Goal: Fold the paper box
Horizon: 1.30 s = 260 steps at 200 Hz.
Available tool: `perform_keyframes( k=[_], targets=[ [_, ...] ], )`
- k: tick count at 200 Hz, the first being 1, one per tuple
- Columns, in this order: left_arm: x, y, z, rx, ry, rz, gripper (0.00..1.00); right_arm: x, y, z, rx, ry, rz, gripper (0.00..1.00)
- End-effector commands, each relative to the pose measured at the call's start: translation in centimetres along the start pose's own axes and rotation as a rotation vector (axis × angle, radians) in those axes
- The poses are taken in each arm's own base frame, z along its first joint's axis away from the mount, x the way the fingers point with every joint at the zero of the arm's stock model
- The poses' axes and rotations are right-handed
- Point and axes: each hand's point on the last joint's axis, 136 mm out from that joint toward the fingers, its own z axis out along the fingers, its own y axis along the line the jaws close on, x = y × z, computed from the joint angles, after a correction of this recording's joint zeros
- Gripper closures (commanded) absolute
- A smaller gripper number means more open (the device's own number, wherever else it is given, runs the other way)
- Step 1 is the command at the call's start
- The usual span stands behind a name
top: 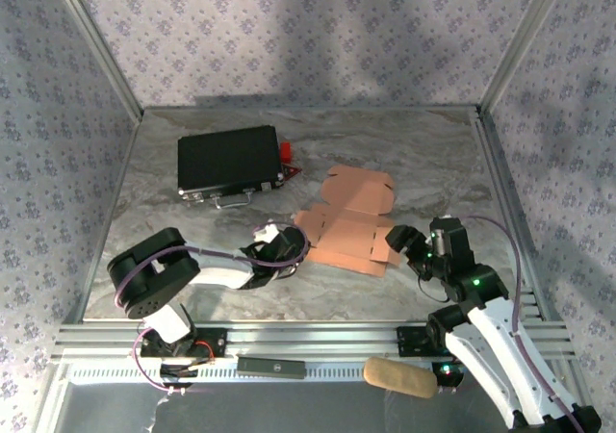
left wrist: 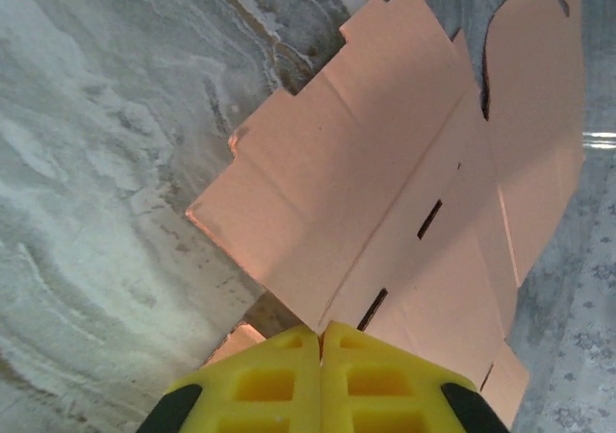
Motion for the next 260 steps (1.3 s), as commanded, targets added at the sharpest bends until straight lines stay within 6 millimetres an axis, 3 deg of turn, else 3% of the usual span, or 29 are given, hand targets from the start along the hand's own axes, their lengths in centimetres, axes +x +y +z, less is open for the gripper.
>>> perform_keyframes(
  k=[1,52,85,125,148,195,229,260],
  targets=[
    [-0.6,-1.5,-0.1,0.041,-0.036,-0.033,1.0,0.7,-0.7,0.4,0.007,0.02,0.022,0.21],
    [-0.3,-2.8,-1.1,0.055,-0.039,0.006,1.0,3.0,-3.5,2.4,0.041,0.091,0.195,0.21],
    [-0.1,-3.0,-1.3,0.064,-0.034,0.011,1.0,3.5,-4.1,3.9,-0.021,0.084,0.324,0.21],
    [0.2,-3.7,-1.6,0.078,-0.022,0.018,1.0,2.3,-4.0,4.1,-0.057,0.027,0.373,0.22],
    [0.3,-4.3,-1.8,0.085,-0.018,0.025,1.0,3.3,-4.6,4.6,-0.056,0.074,0.448,0.21],
    [0.6,-5.3,-2.2,0.104,-0.012,0.036,1.0,5.2,-3.6,4.9,-0.115,0.114,0.519,0.23],
    [0.9,-5.9,-2.0,0.113,0.0,0.044,1.0,4.8,-2.0,4.7,-0.198,0.037,0.501,0.23],
    [1.2,-6.2,-1.9,0.118,0.007,0.052,1.0,4.9,-2.0,5.7,-0.247,-0.012,0.52,0.25]
  ],
)
